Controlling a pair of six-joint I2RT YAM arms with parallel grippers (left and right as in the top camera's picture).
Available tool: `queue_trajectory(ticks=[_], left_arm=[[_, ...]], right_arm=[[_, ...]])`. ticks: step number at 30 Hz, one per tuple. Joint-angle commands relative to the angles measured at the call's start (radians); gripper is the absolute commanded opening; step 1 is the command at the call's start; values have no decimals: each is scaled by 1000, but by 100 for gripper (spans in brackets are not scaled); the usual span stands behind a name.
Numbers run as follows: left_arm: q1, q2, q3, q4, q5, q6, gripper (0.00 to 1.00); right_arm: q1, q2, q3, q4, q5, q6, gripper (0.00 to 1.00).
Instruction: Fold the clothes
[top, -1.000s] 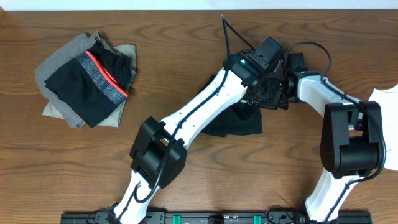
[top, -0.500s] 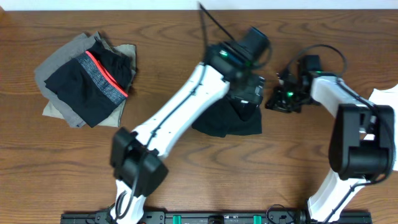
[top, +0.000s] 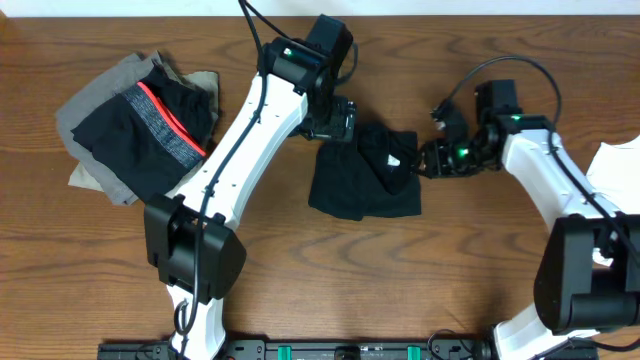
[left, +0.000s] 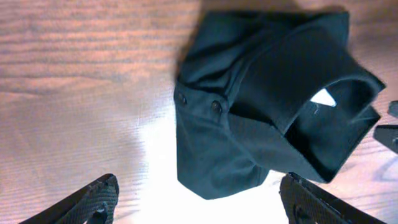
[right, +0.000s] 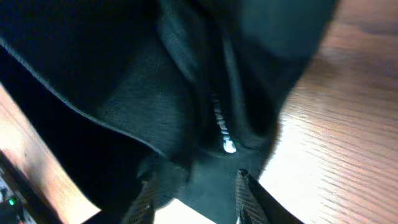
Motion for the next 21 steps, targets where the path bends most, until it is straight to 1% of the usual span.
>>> queue_trajectory(ticks=[1,2,4,6,7,13,21], left_arm=[[-3,1,-20,17,9,28,84],[-3,1,-21,20,9,28,84],[-3,1,-22,26,9,27,84],[-3,1,-22,31,9,27,85],[-3,1,-22,32,9,27,85],[-3,1,-22,32,9,28,85],[-3,1,-22,43,9,28,85]], right_arm=[[36,17,0,9,14,16,32],[45,20,0,15,14,18,27],[58,20,0,27,18,24,11],[61,19,0,40,18,24,3],[61,19,0,43,21,27,1],[28,8,0,45,90,45,1],[-51,-87,4,65,119,46,1]])
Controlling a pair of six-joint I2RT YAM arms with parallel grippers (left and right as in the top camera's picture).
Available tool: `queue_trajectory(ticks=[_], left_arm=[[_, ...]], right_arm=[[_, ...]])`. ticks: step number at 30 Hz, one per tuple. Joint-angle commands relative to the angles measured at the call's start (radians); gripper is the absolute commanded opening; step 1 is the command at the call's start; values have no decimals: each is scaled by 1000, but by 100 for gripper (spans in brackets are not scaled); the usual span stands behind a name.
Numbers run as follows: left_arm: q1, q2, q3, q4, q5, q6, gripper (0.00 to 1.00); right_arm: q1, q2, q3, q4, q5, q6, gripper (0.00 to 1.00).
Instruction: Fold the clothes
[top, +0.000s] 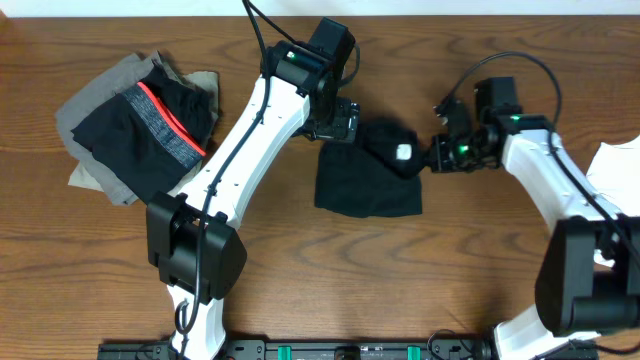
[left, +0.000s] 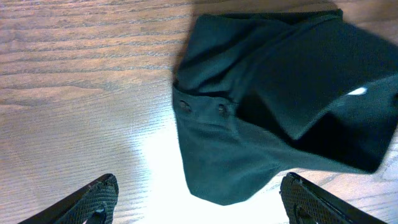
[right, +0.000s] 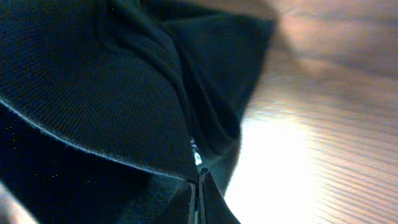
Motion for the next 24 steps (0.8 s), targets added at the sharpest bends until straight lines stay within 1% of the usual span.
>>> queue_trajectory(ticks=[1,5,10,12,18,19,23,24], left_arm=[[0,0,-6,3,0,13,85],[0,0,-6,6,0,13,85],[0,2,-19,6,0,13,85],[-1,2,-31,8,0,13,85],[-2,2,-71,30,0,13,85],[-2,2,-78,35,0,13,86],[-2,2,-96,36,13,14,85],[-2,2,-96,36,24,14,86]], right_arm=[[-28,-72,4,6,24,14,1],[-27,-69,3,4,68,32,1],[-28,-43,1,-10,296,119,1],[-27,-29,0,-9,343,138,1],[-27,54,0,24,364,148,1],[-28,70,0,30,363,148,4],[-30,85,1,36,345,147,27],[-31,73,2,35,328,140,28]])
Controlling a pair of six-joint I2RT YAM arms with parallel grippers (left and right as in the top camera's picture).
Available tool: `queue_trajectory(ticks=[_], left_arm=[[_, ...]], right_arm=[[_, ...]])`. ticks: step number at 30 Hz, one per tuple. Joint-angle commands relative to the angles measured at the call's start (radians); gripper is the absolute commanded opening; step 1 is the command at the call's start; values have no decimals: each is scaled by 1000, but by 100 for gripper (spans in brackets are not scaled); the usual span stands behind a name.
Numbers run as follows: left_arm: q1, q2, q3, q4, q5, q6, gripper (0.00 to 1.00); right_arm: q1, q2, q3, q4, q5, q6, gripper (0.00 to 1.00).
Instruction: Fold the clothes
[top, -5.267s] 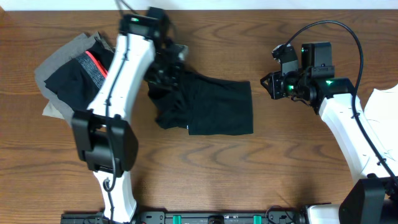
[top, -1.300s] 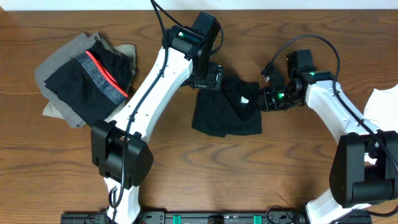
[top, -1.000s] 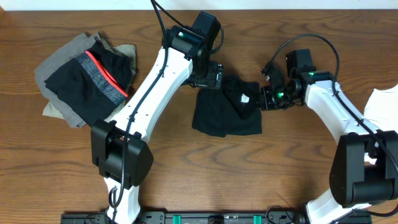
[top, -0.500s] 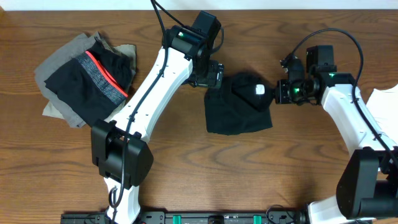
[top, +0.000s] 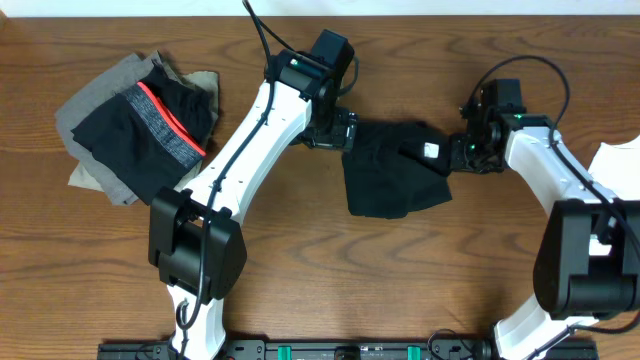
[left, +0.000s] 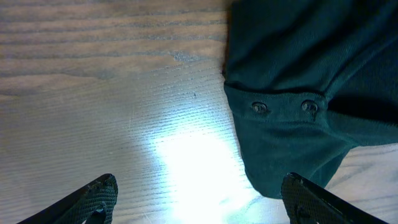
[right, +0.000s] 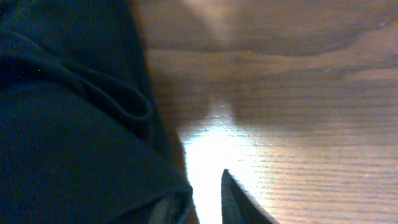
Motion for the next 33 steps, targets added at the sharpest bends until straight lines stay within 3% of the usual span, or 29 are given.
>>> queue_trajectory(ticks=[1,5,6,7,9,10,11,16,24,33], left_arm=[[-2,2,-7,3,29,21,86],[-2,2,-7,9,45,51,84],[-2,2,-7,11,45,51,77],[-2,2,-7,15,45,51,63],[-2,2,-7,28,46,50,22],[-2,2,-7,36,45,51,12],[-2,2,-7,42,45,51,8],[-2,2,-7,62,45,51,7],[-2,2,-7,59,46,50,7],[-2,2,-7,45,45,50,7]], right_arm=[[-5,-36,2,3,-26,-5,29],[-3,-153,2,-1,-98,-19,29],[-2,-190,2,-3,-135,-33,28],[1,-217,2,-5,-168,-42,24],[11,-266,2,-7,-220,-44,8],[20,-284,2,-3,-255,-45,3],[29,-291,2,5,-282,-48,1],[98,-259,1,74,-348,-90,1],[151,-43,1,246,-340,-89,1],[91,24,1,111,-22,-66,1]])
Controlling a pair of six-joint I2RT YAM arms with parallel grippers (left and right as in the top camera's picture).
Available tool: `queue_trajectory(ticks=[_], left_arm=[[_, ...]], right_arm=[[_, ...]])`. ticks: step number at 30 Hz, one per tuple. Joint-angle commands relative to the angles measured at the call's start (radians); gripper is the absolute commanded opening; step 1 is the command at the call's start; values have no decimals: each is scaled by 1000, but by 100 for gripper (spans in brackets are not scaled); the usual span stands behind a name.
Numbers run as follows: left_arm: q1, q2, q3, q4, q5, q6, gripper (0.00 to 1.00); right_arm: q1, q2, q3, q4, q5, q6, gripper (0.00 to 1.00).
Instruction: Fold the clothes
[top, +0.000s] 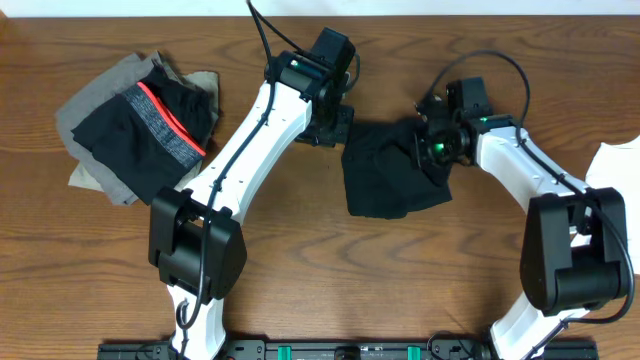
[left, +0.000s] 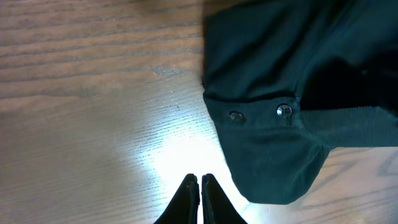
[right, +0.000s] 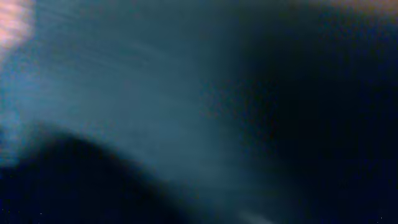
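A black garment lies bunched in the middle of the table. In the left wrist view its hem shows two buttons. My left gripper is shut with nothing between its fingers, over bare wood just left of the garment's upper left corner. My right gripper sits low over the garment's upper right part. The right wrist view is filled with blurred dark cloth, so its fingers are hidden.
A pile of grey and black clothes, one with a red stripe, lies at the far left. A white item shows at the right edge. Bare wooden table stretches in front of the garment.
My left gripper has shut; it was wide open. My right gripper has moved left from the garment's right edge to over its upper right part. The white label no longer shows.
At first my right gripper held the garment's right side, with the left gripper open at its upper left. Then a fold with a white label lay on top. Later the garment lay further right. Now the left gripper is shut and the right is over the cloth.
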Motion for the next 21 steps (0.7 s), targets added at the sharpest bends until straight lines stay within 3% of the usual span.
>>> queue_trajectory(ticks=[1,9,11,15,21], left_arm=[[-2,2,-5,-3,-1,10,7],[-2,2,-5,-6,-1,10,10],[-2,2,-5,-6,-1,10,17],[-1,2,-5,-3,-2,9,49],[-1,2,-5,3,-2,10,69]], right_arm=[[-29,-9,3,-5,142,6,1],[-39,-171,4,-20,-121,-69,1],[-38,-241,4,-36,-134,-69,1],[-15,-337,3,-65,-150,-70,1],[80,-285,-5,-107,-166,-131,1]])
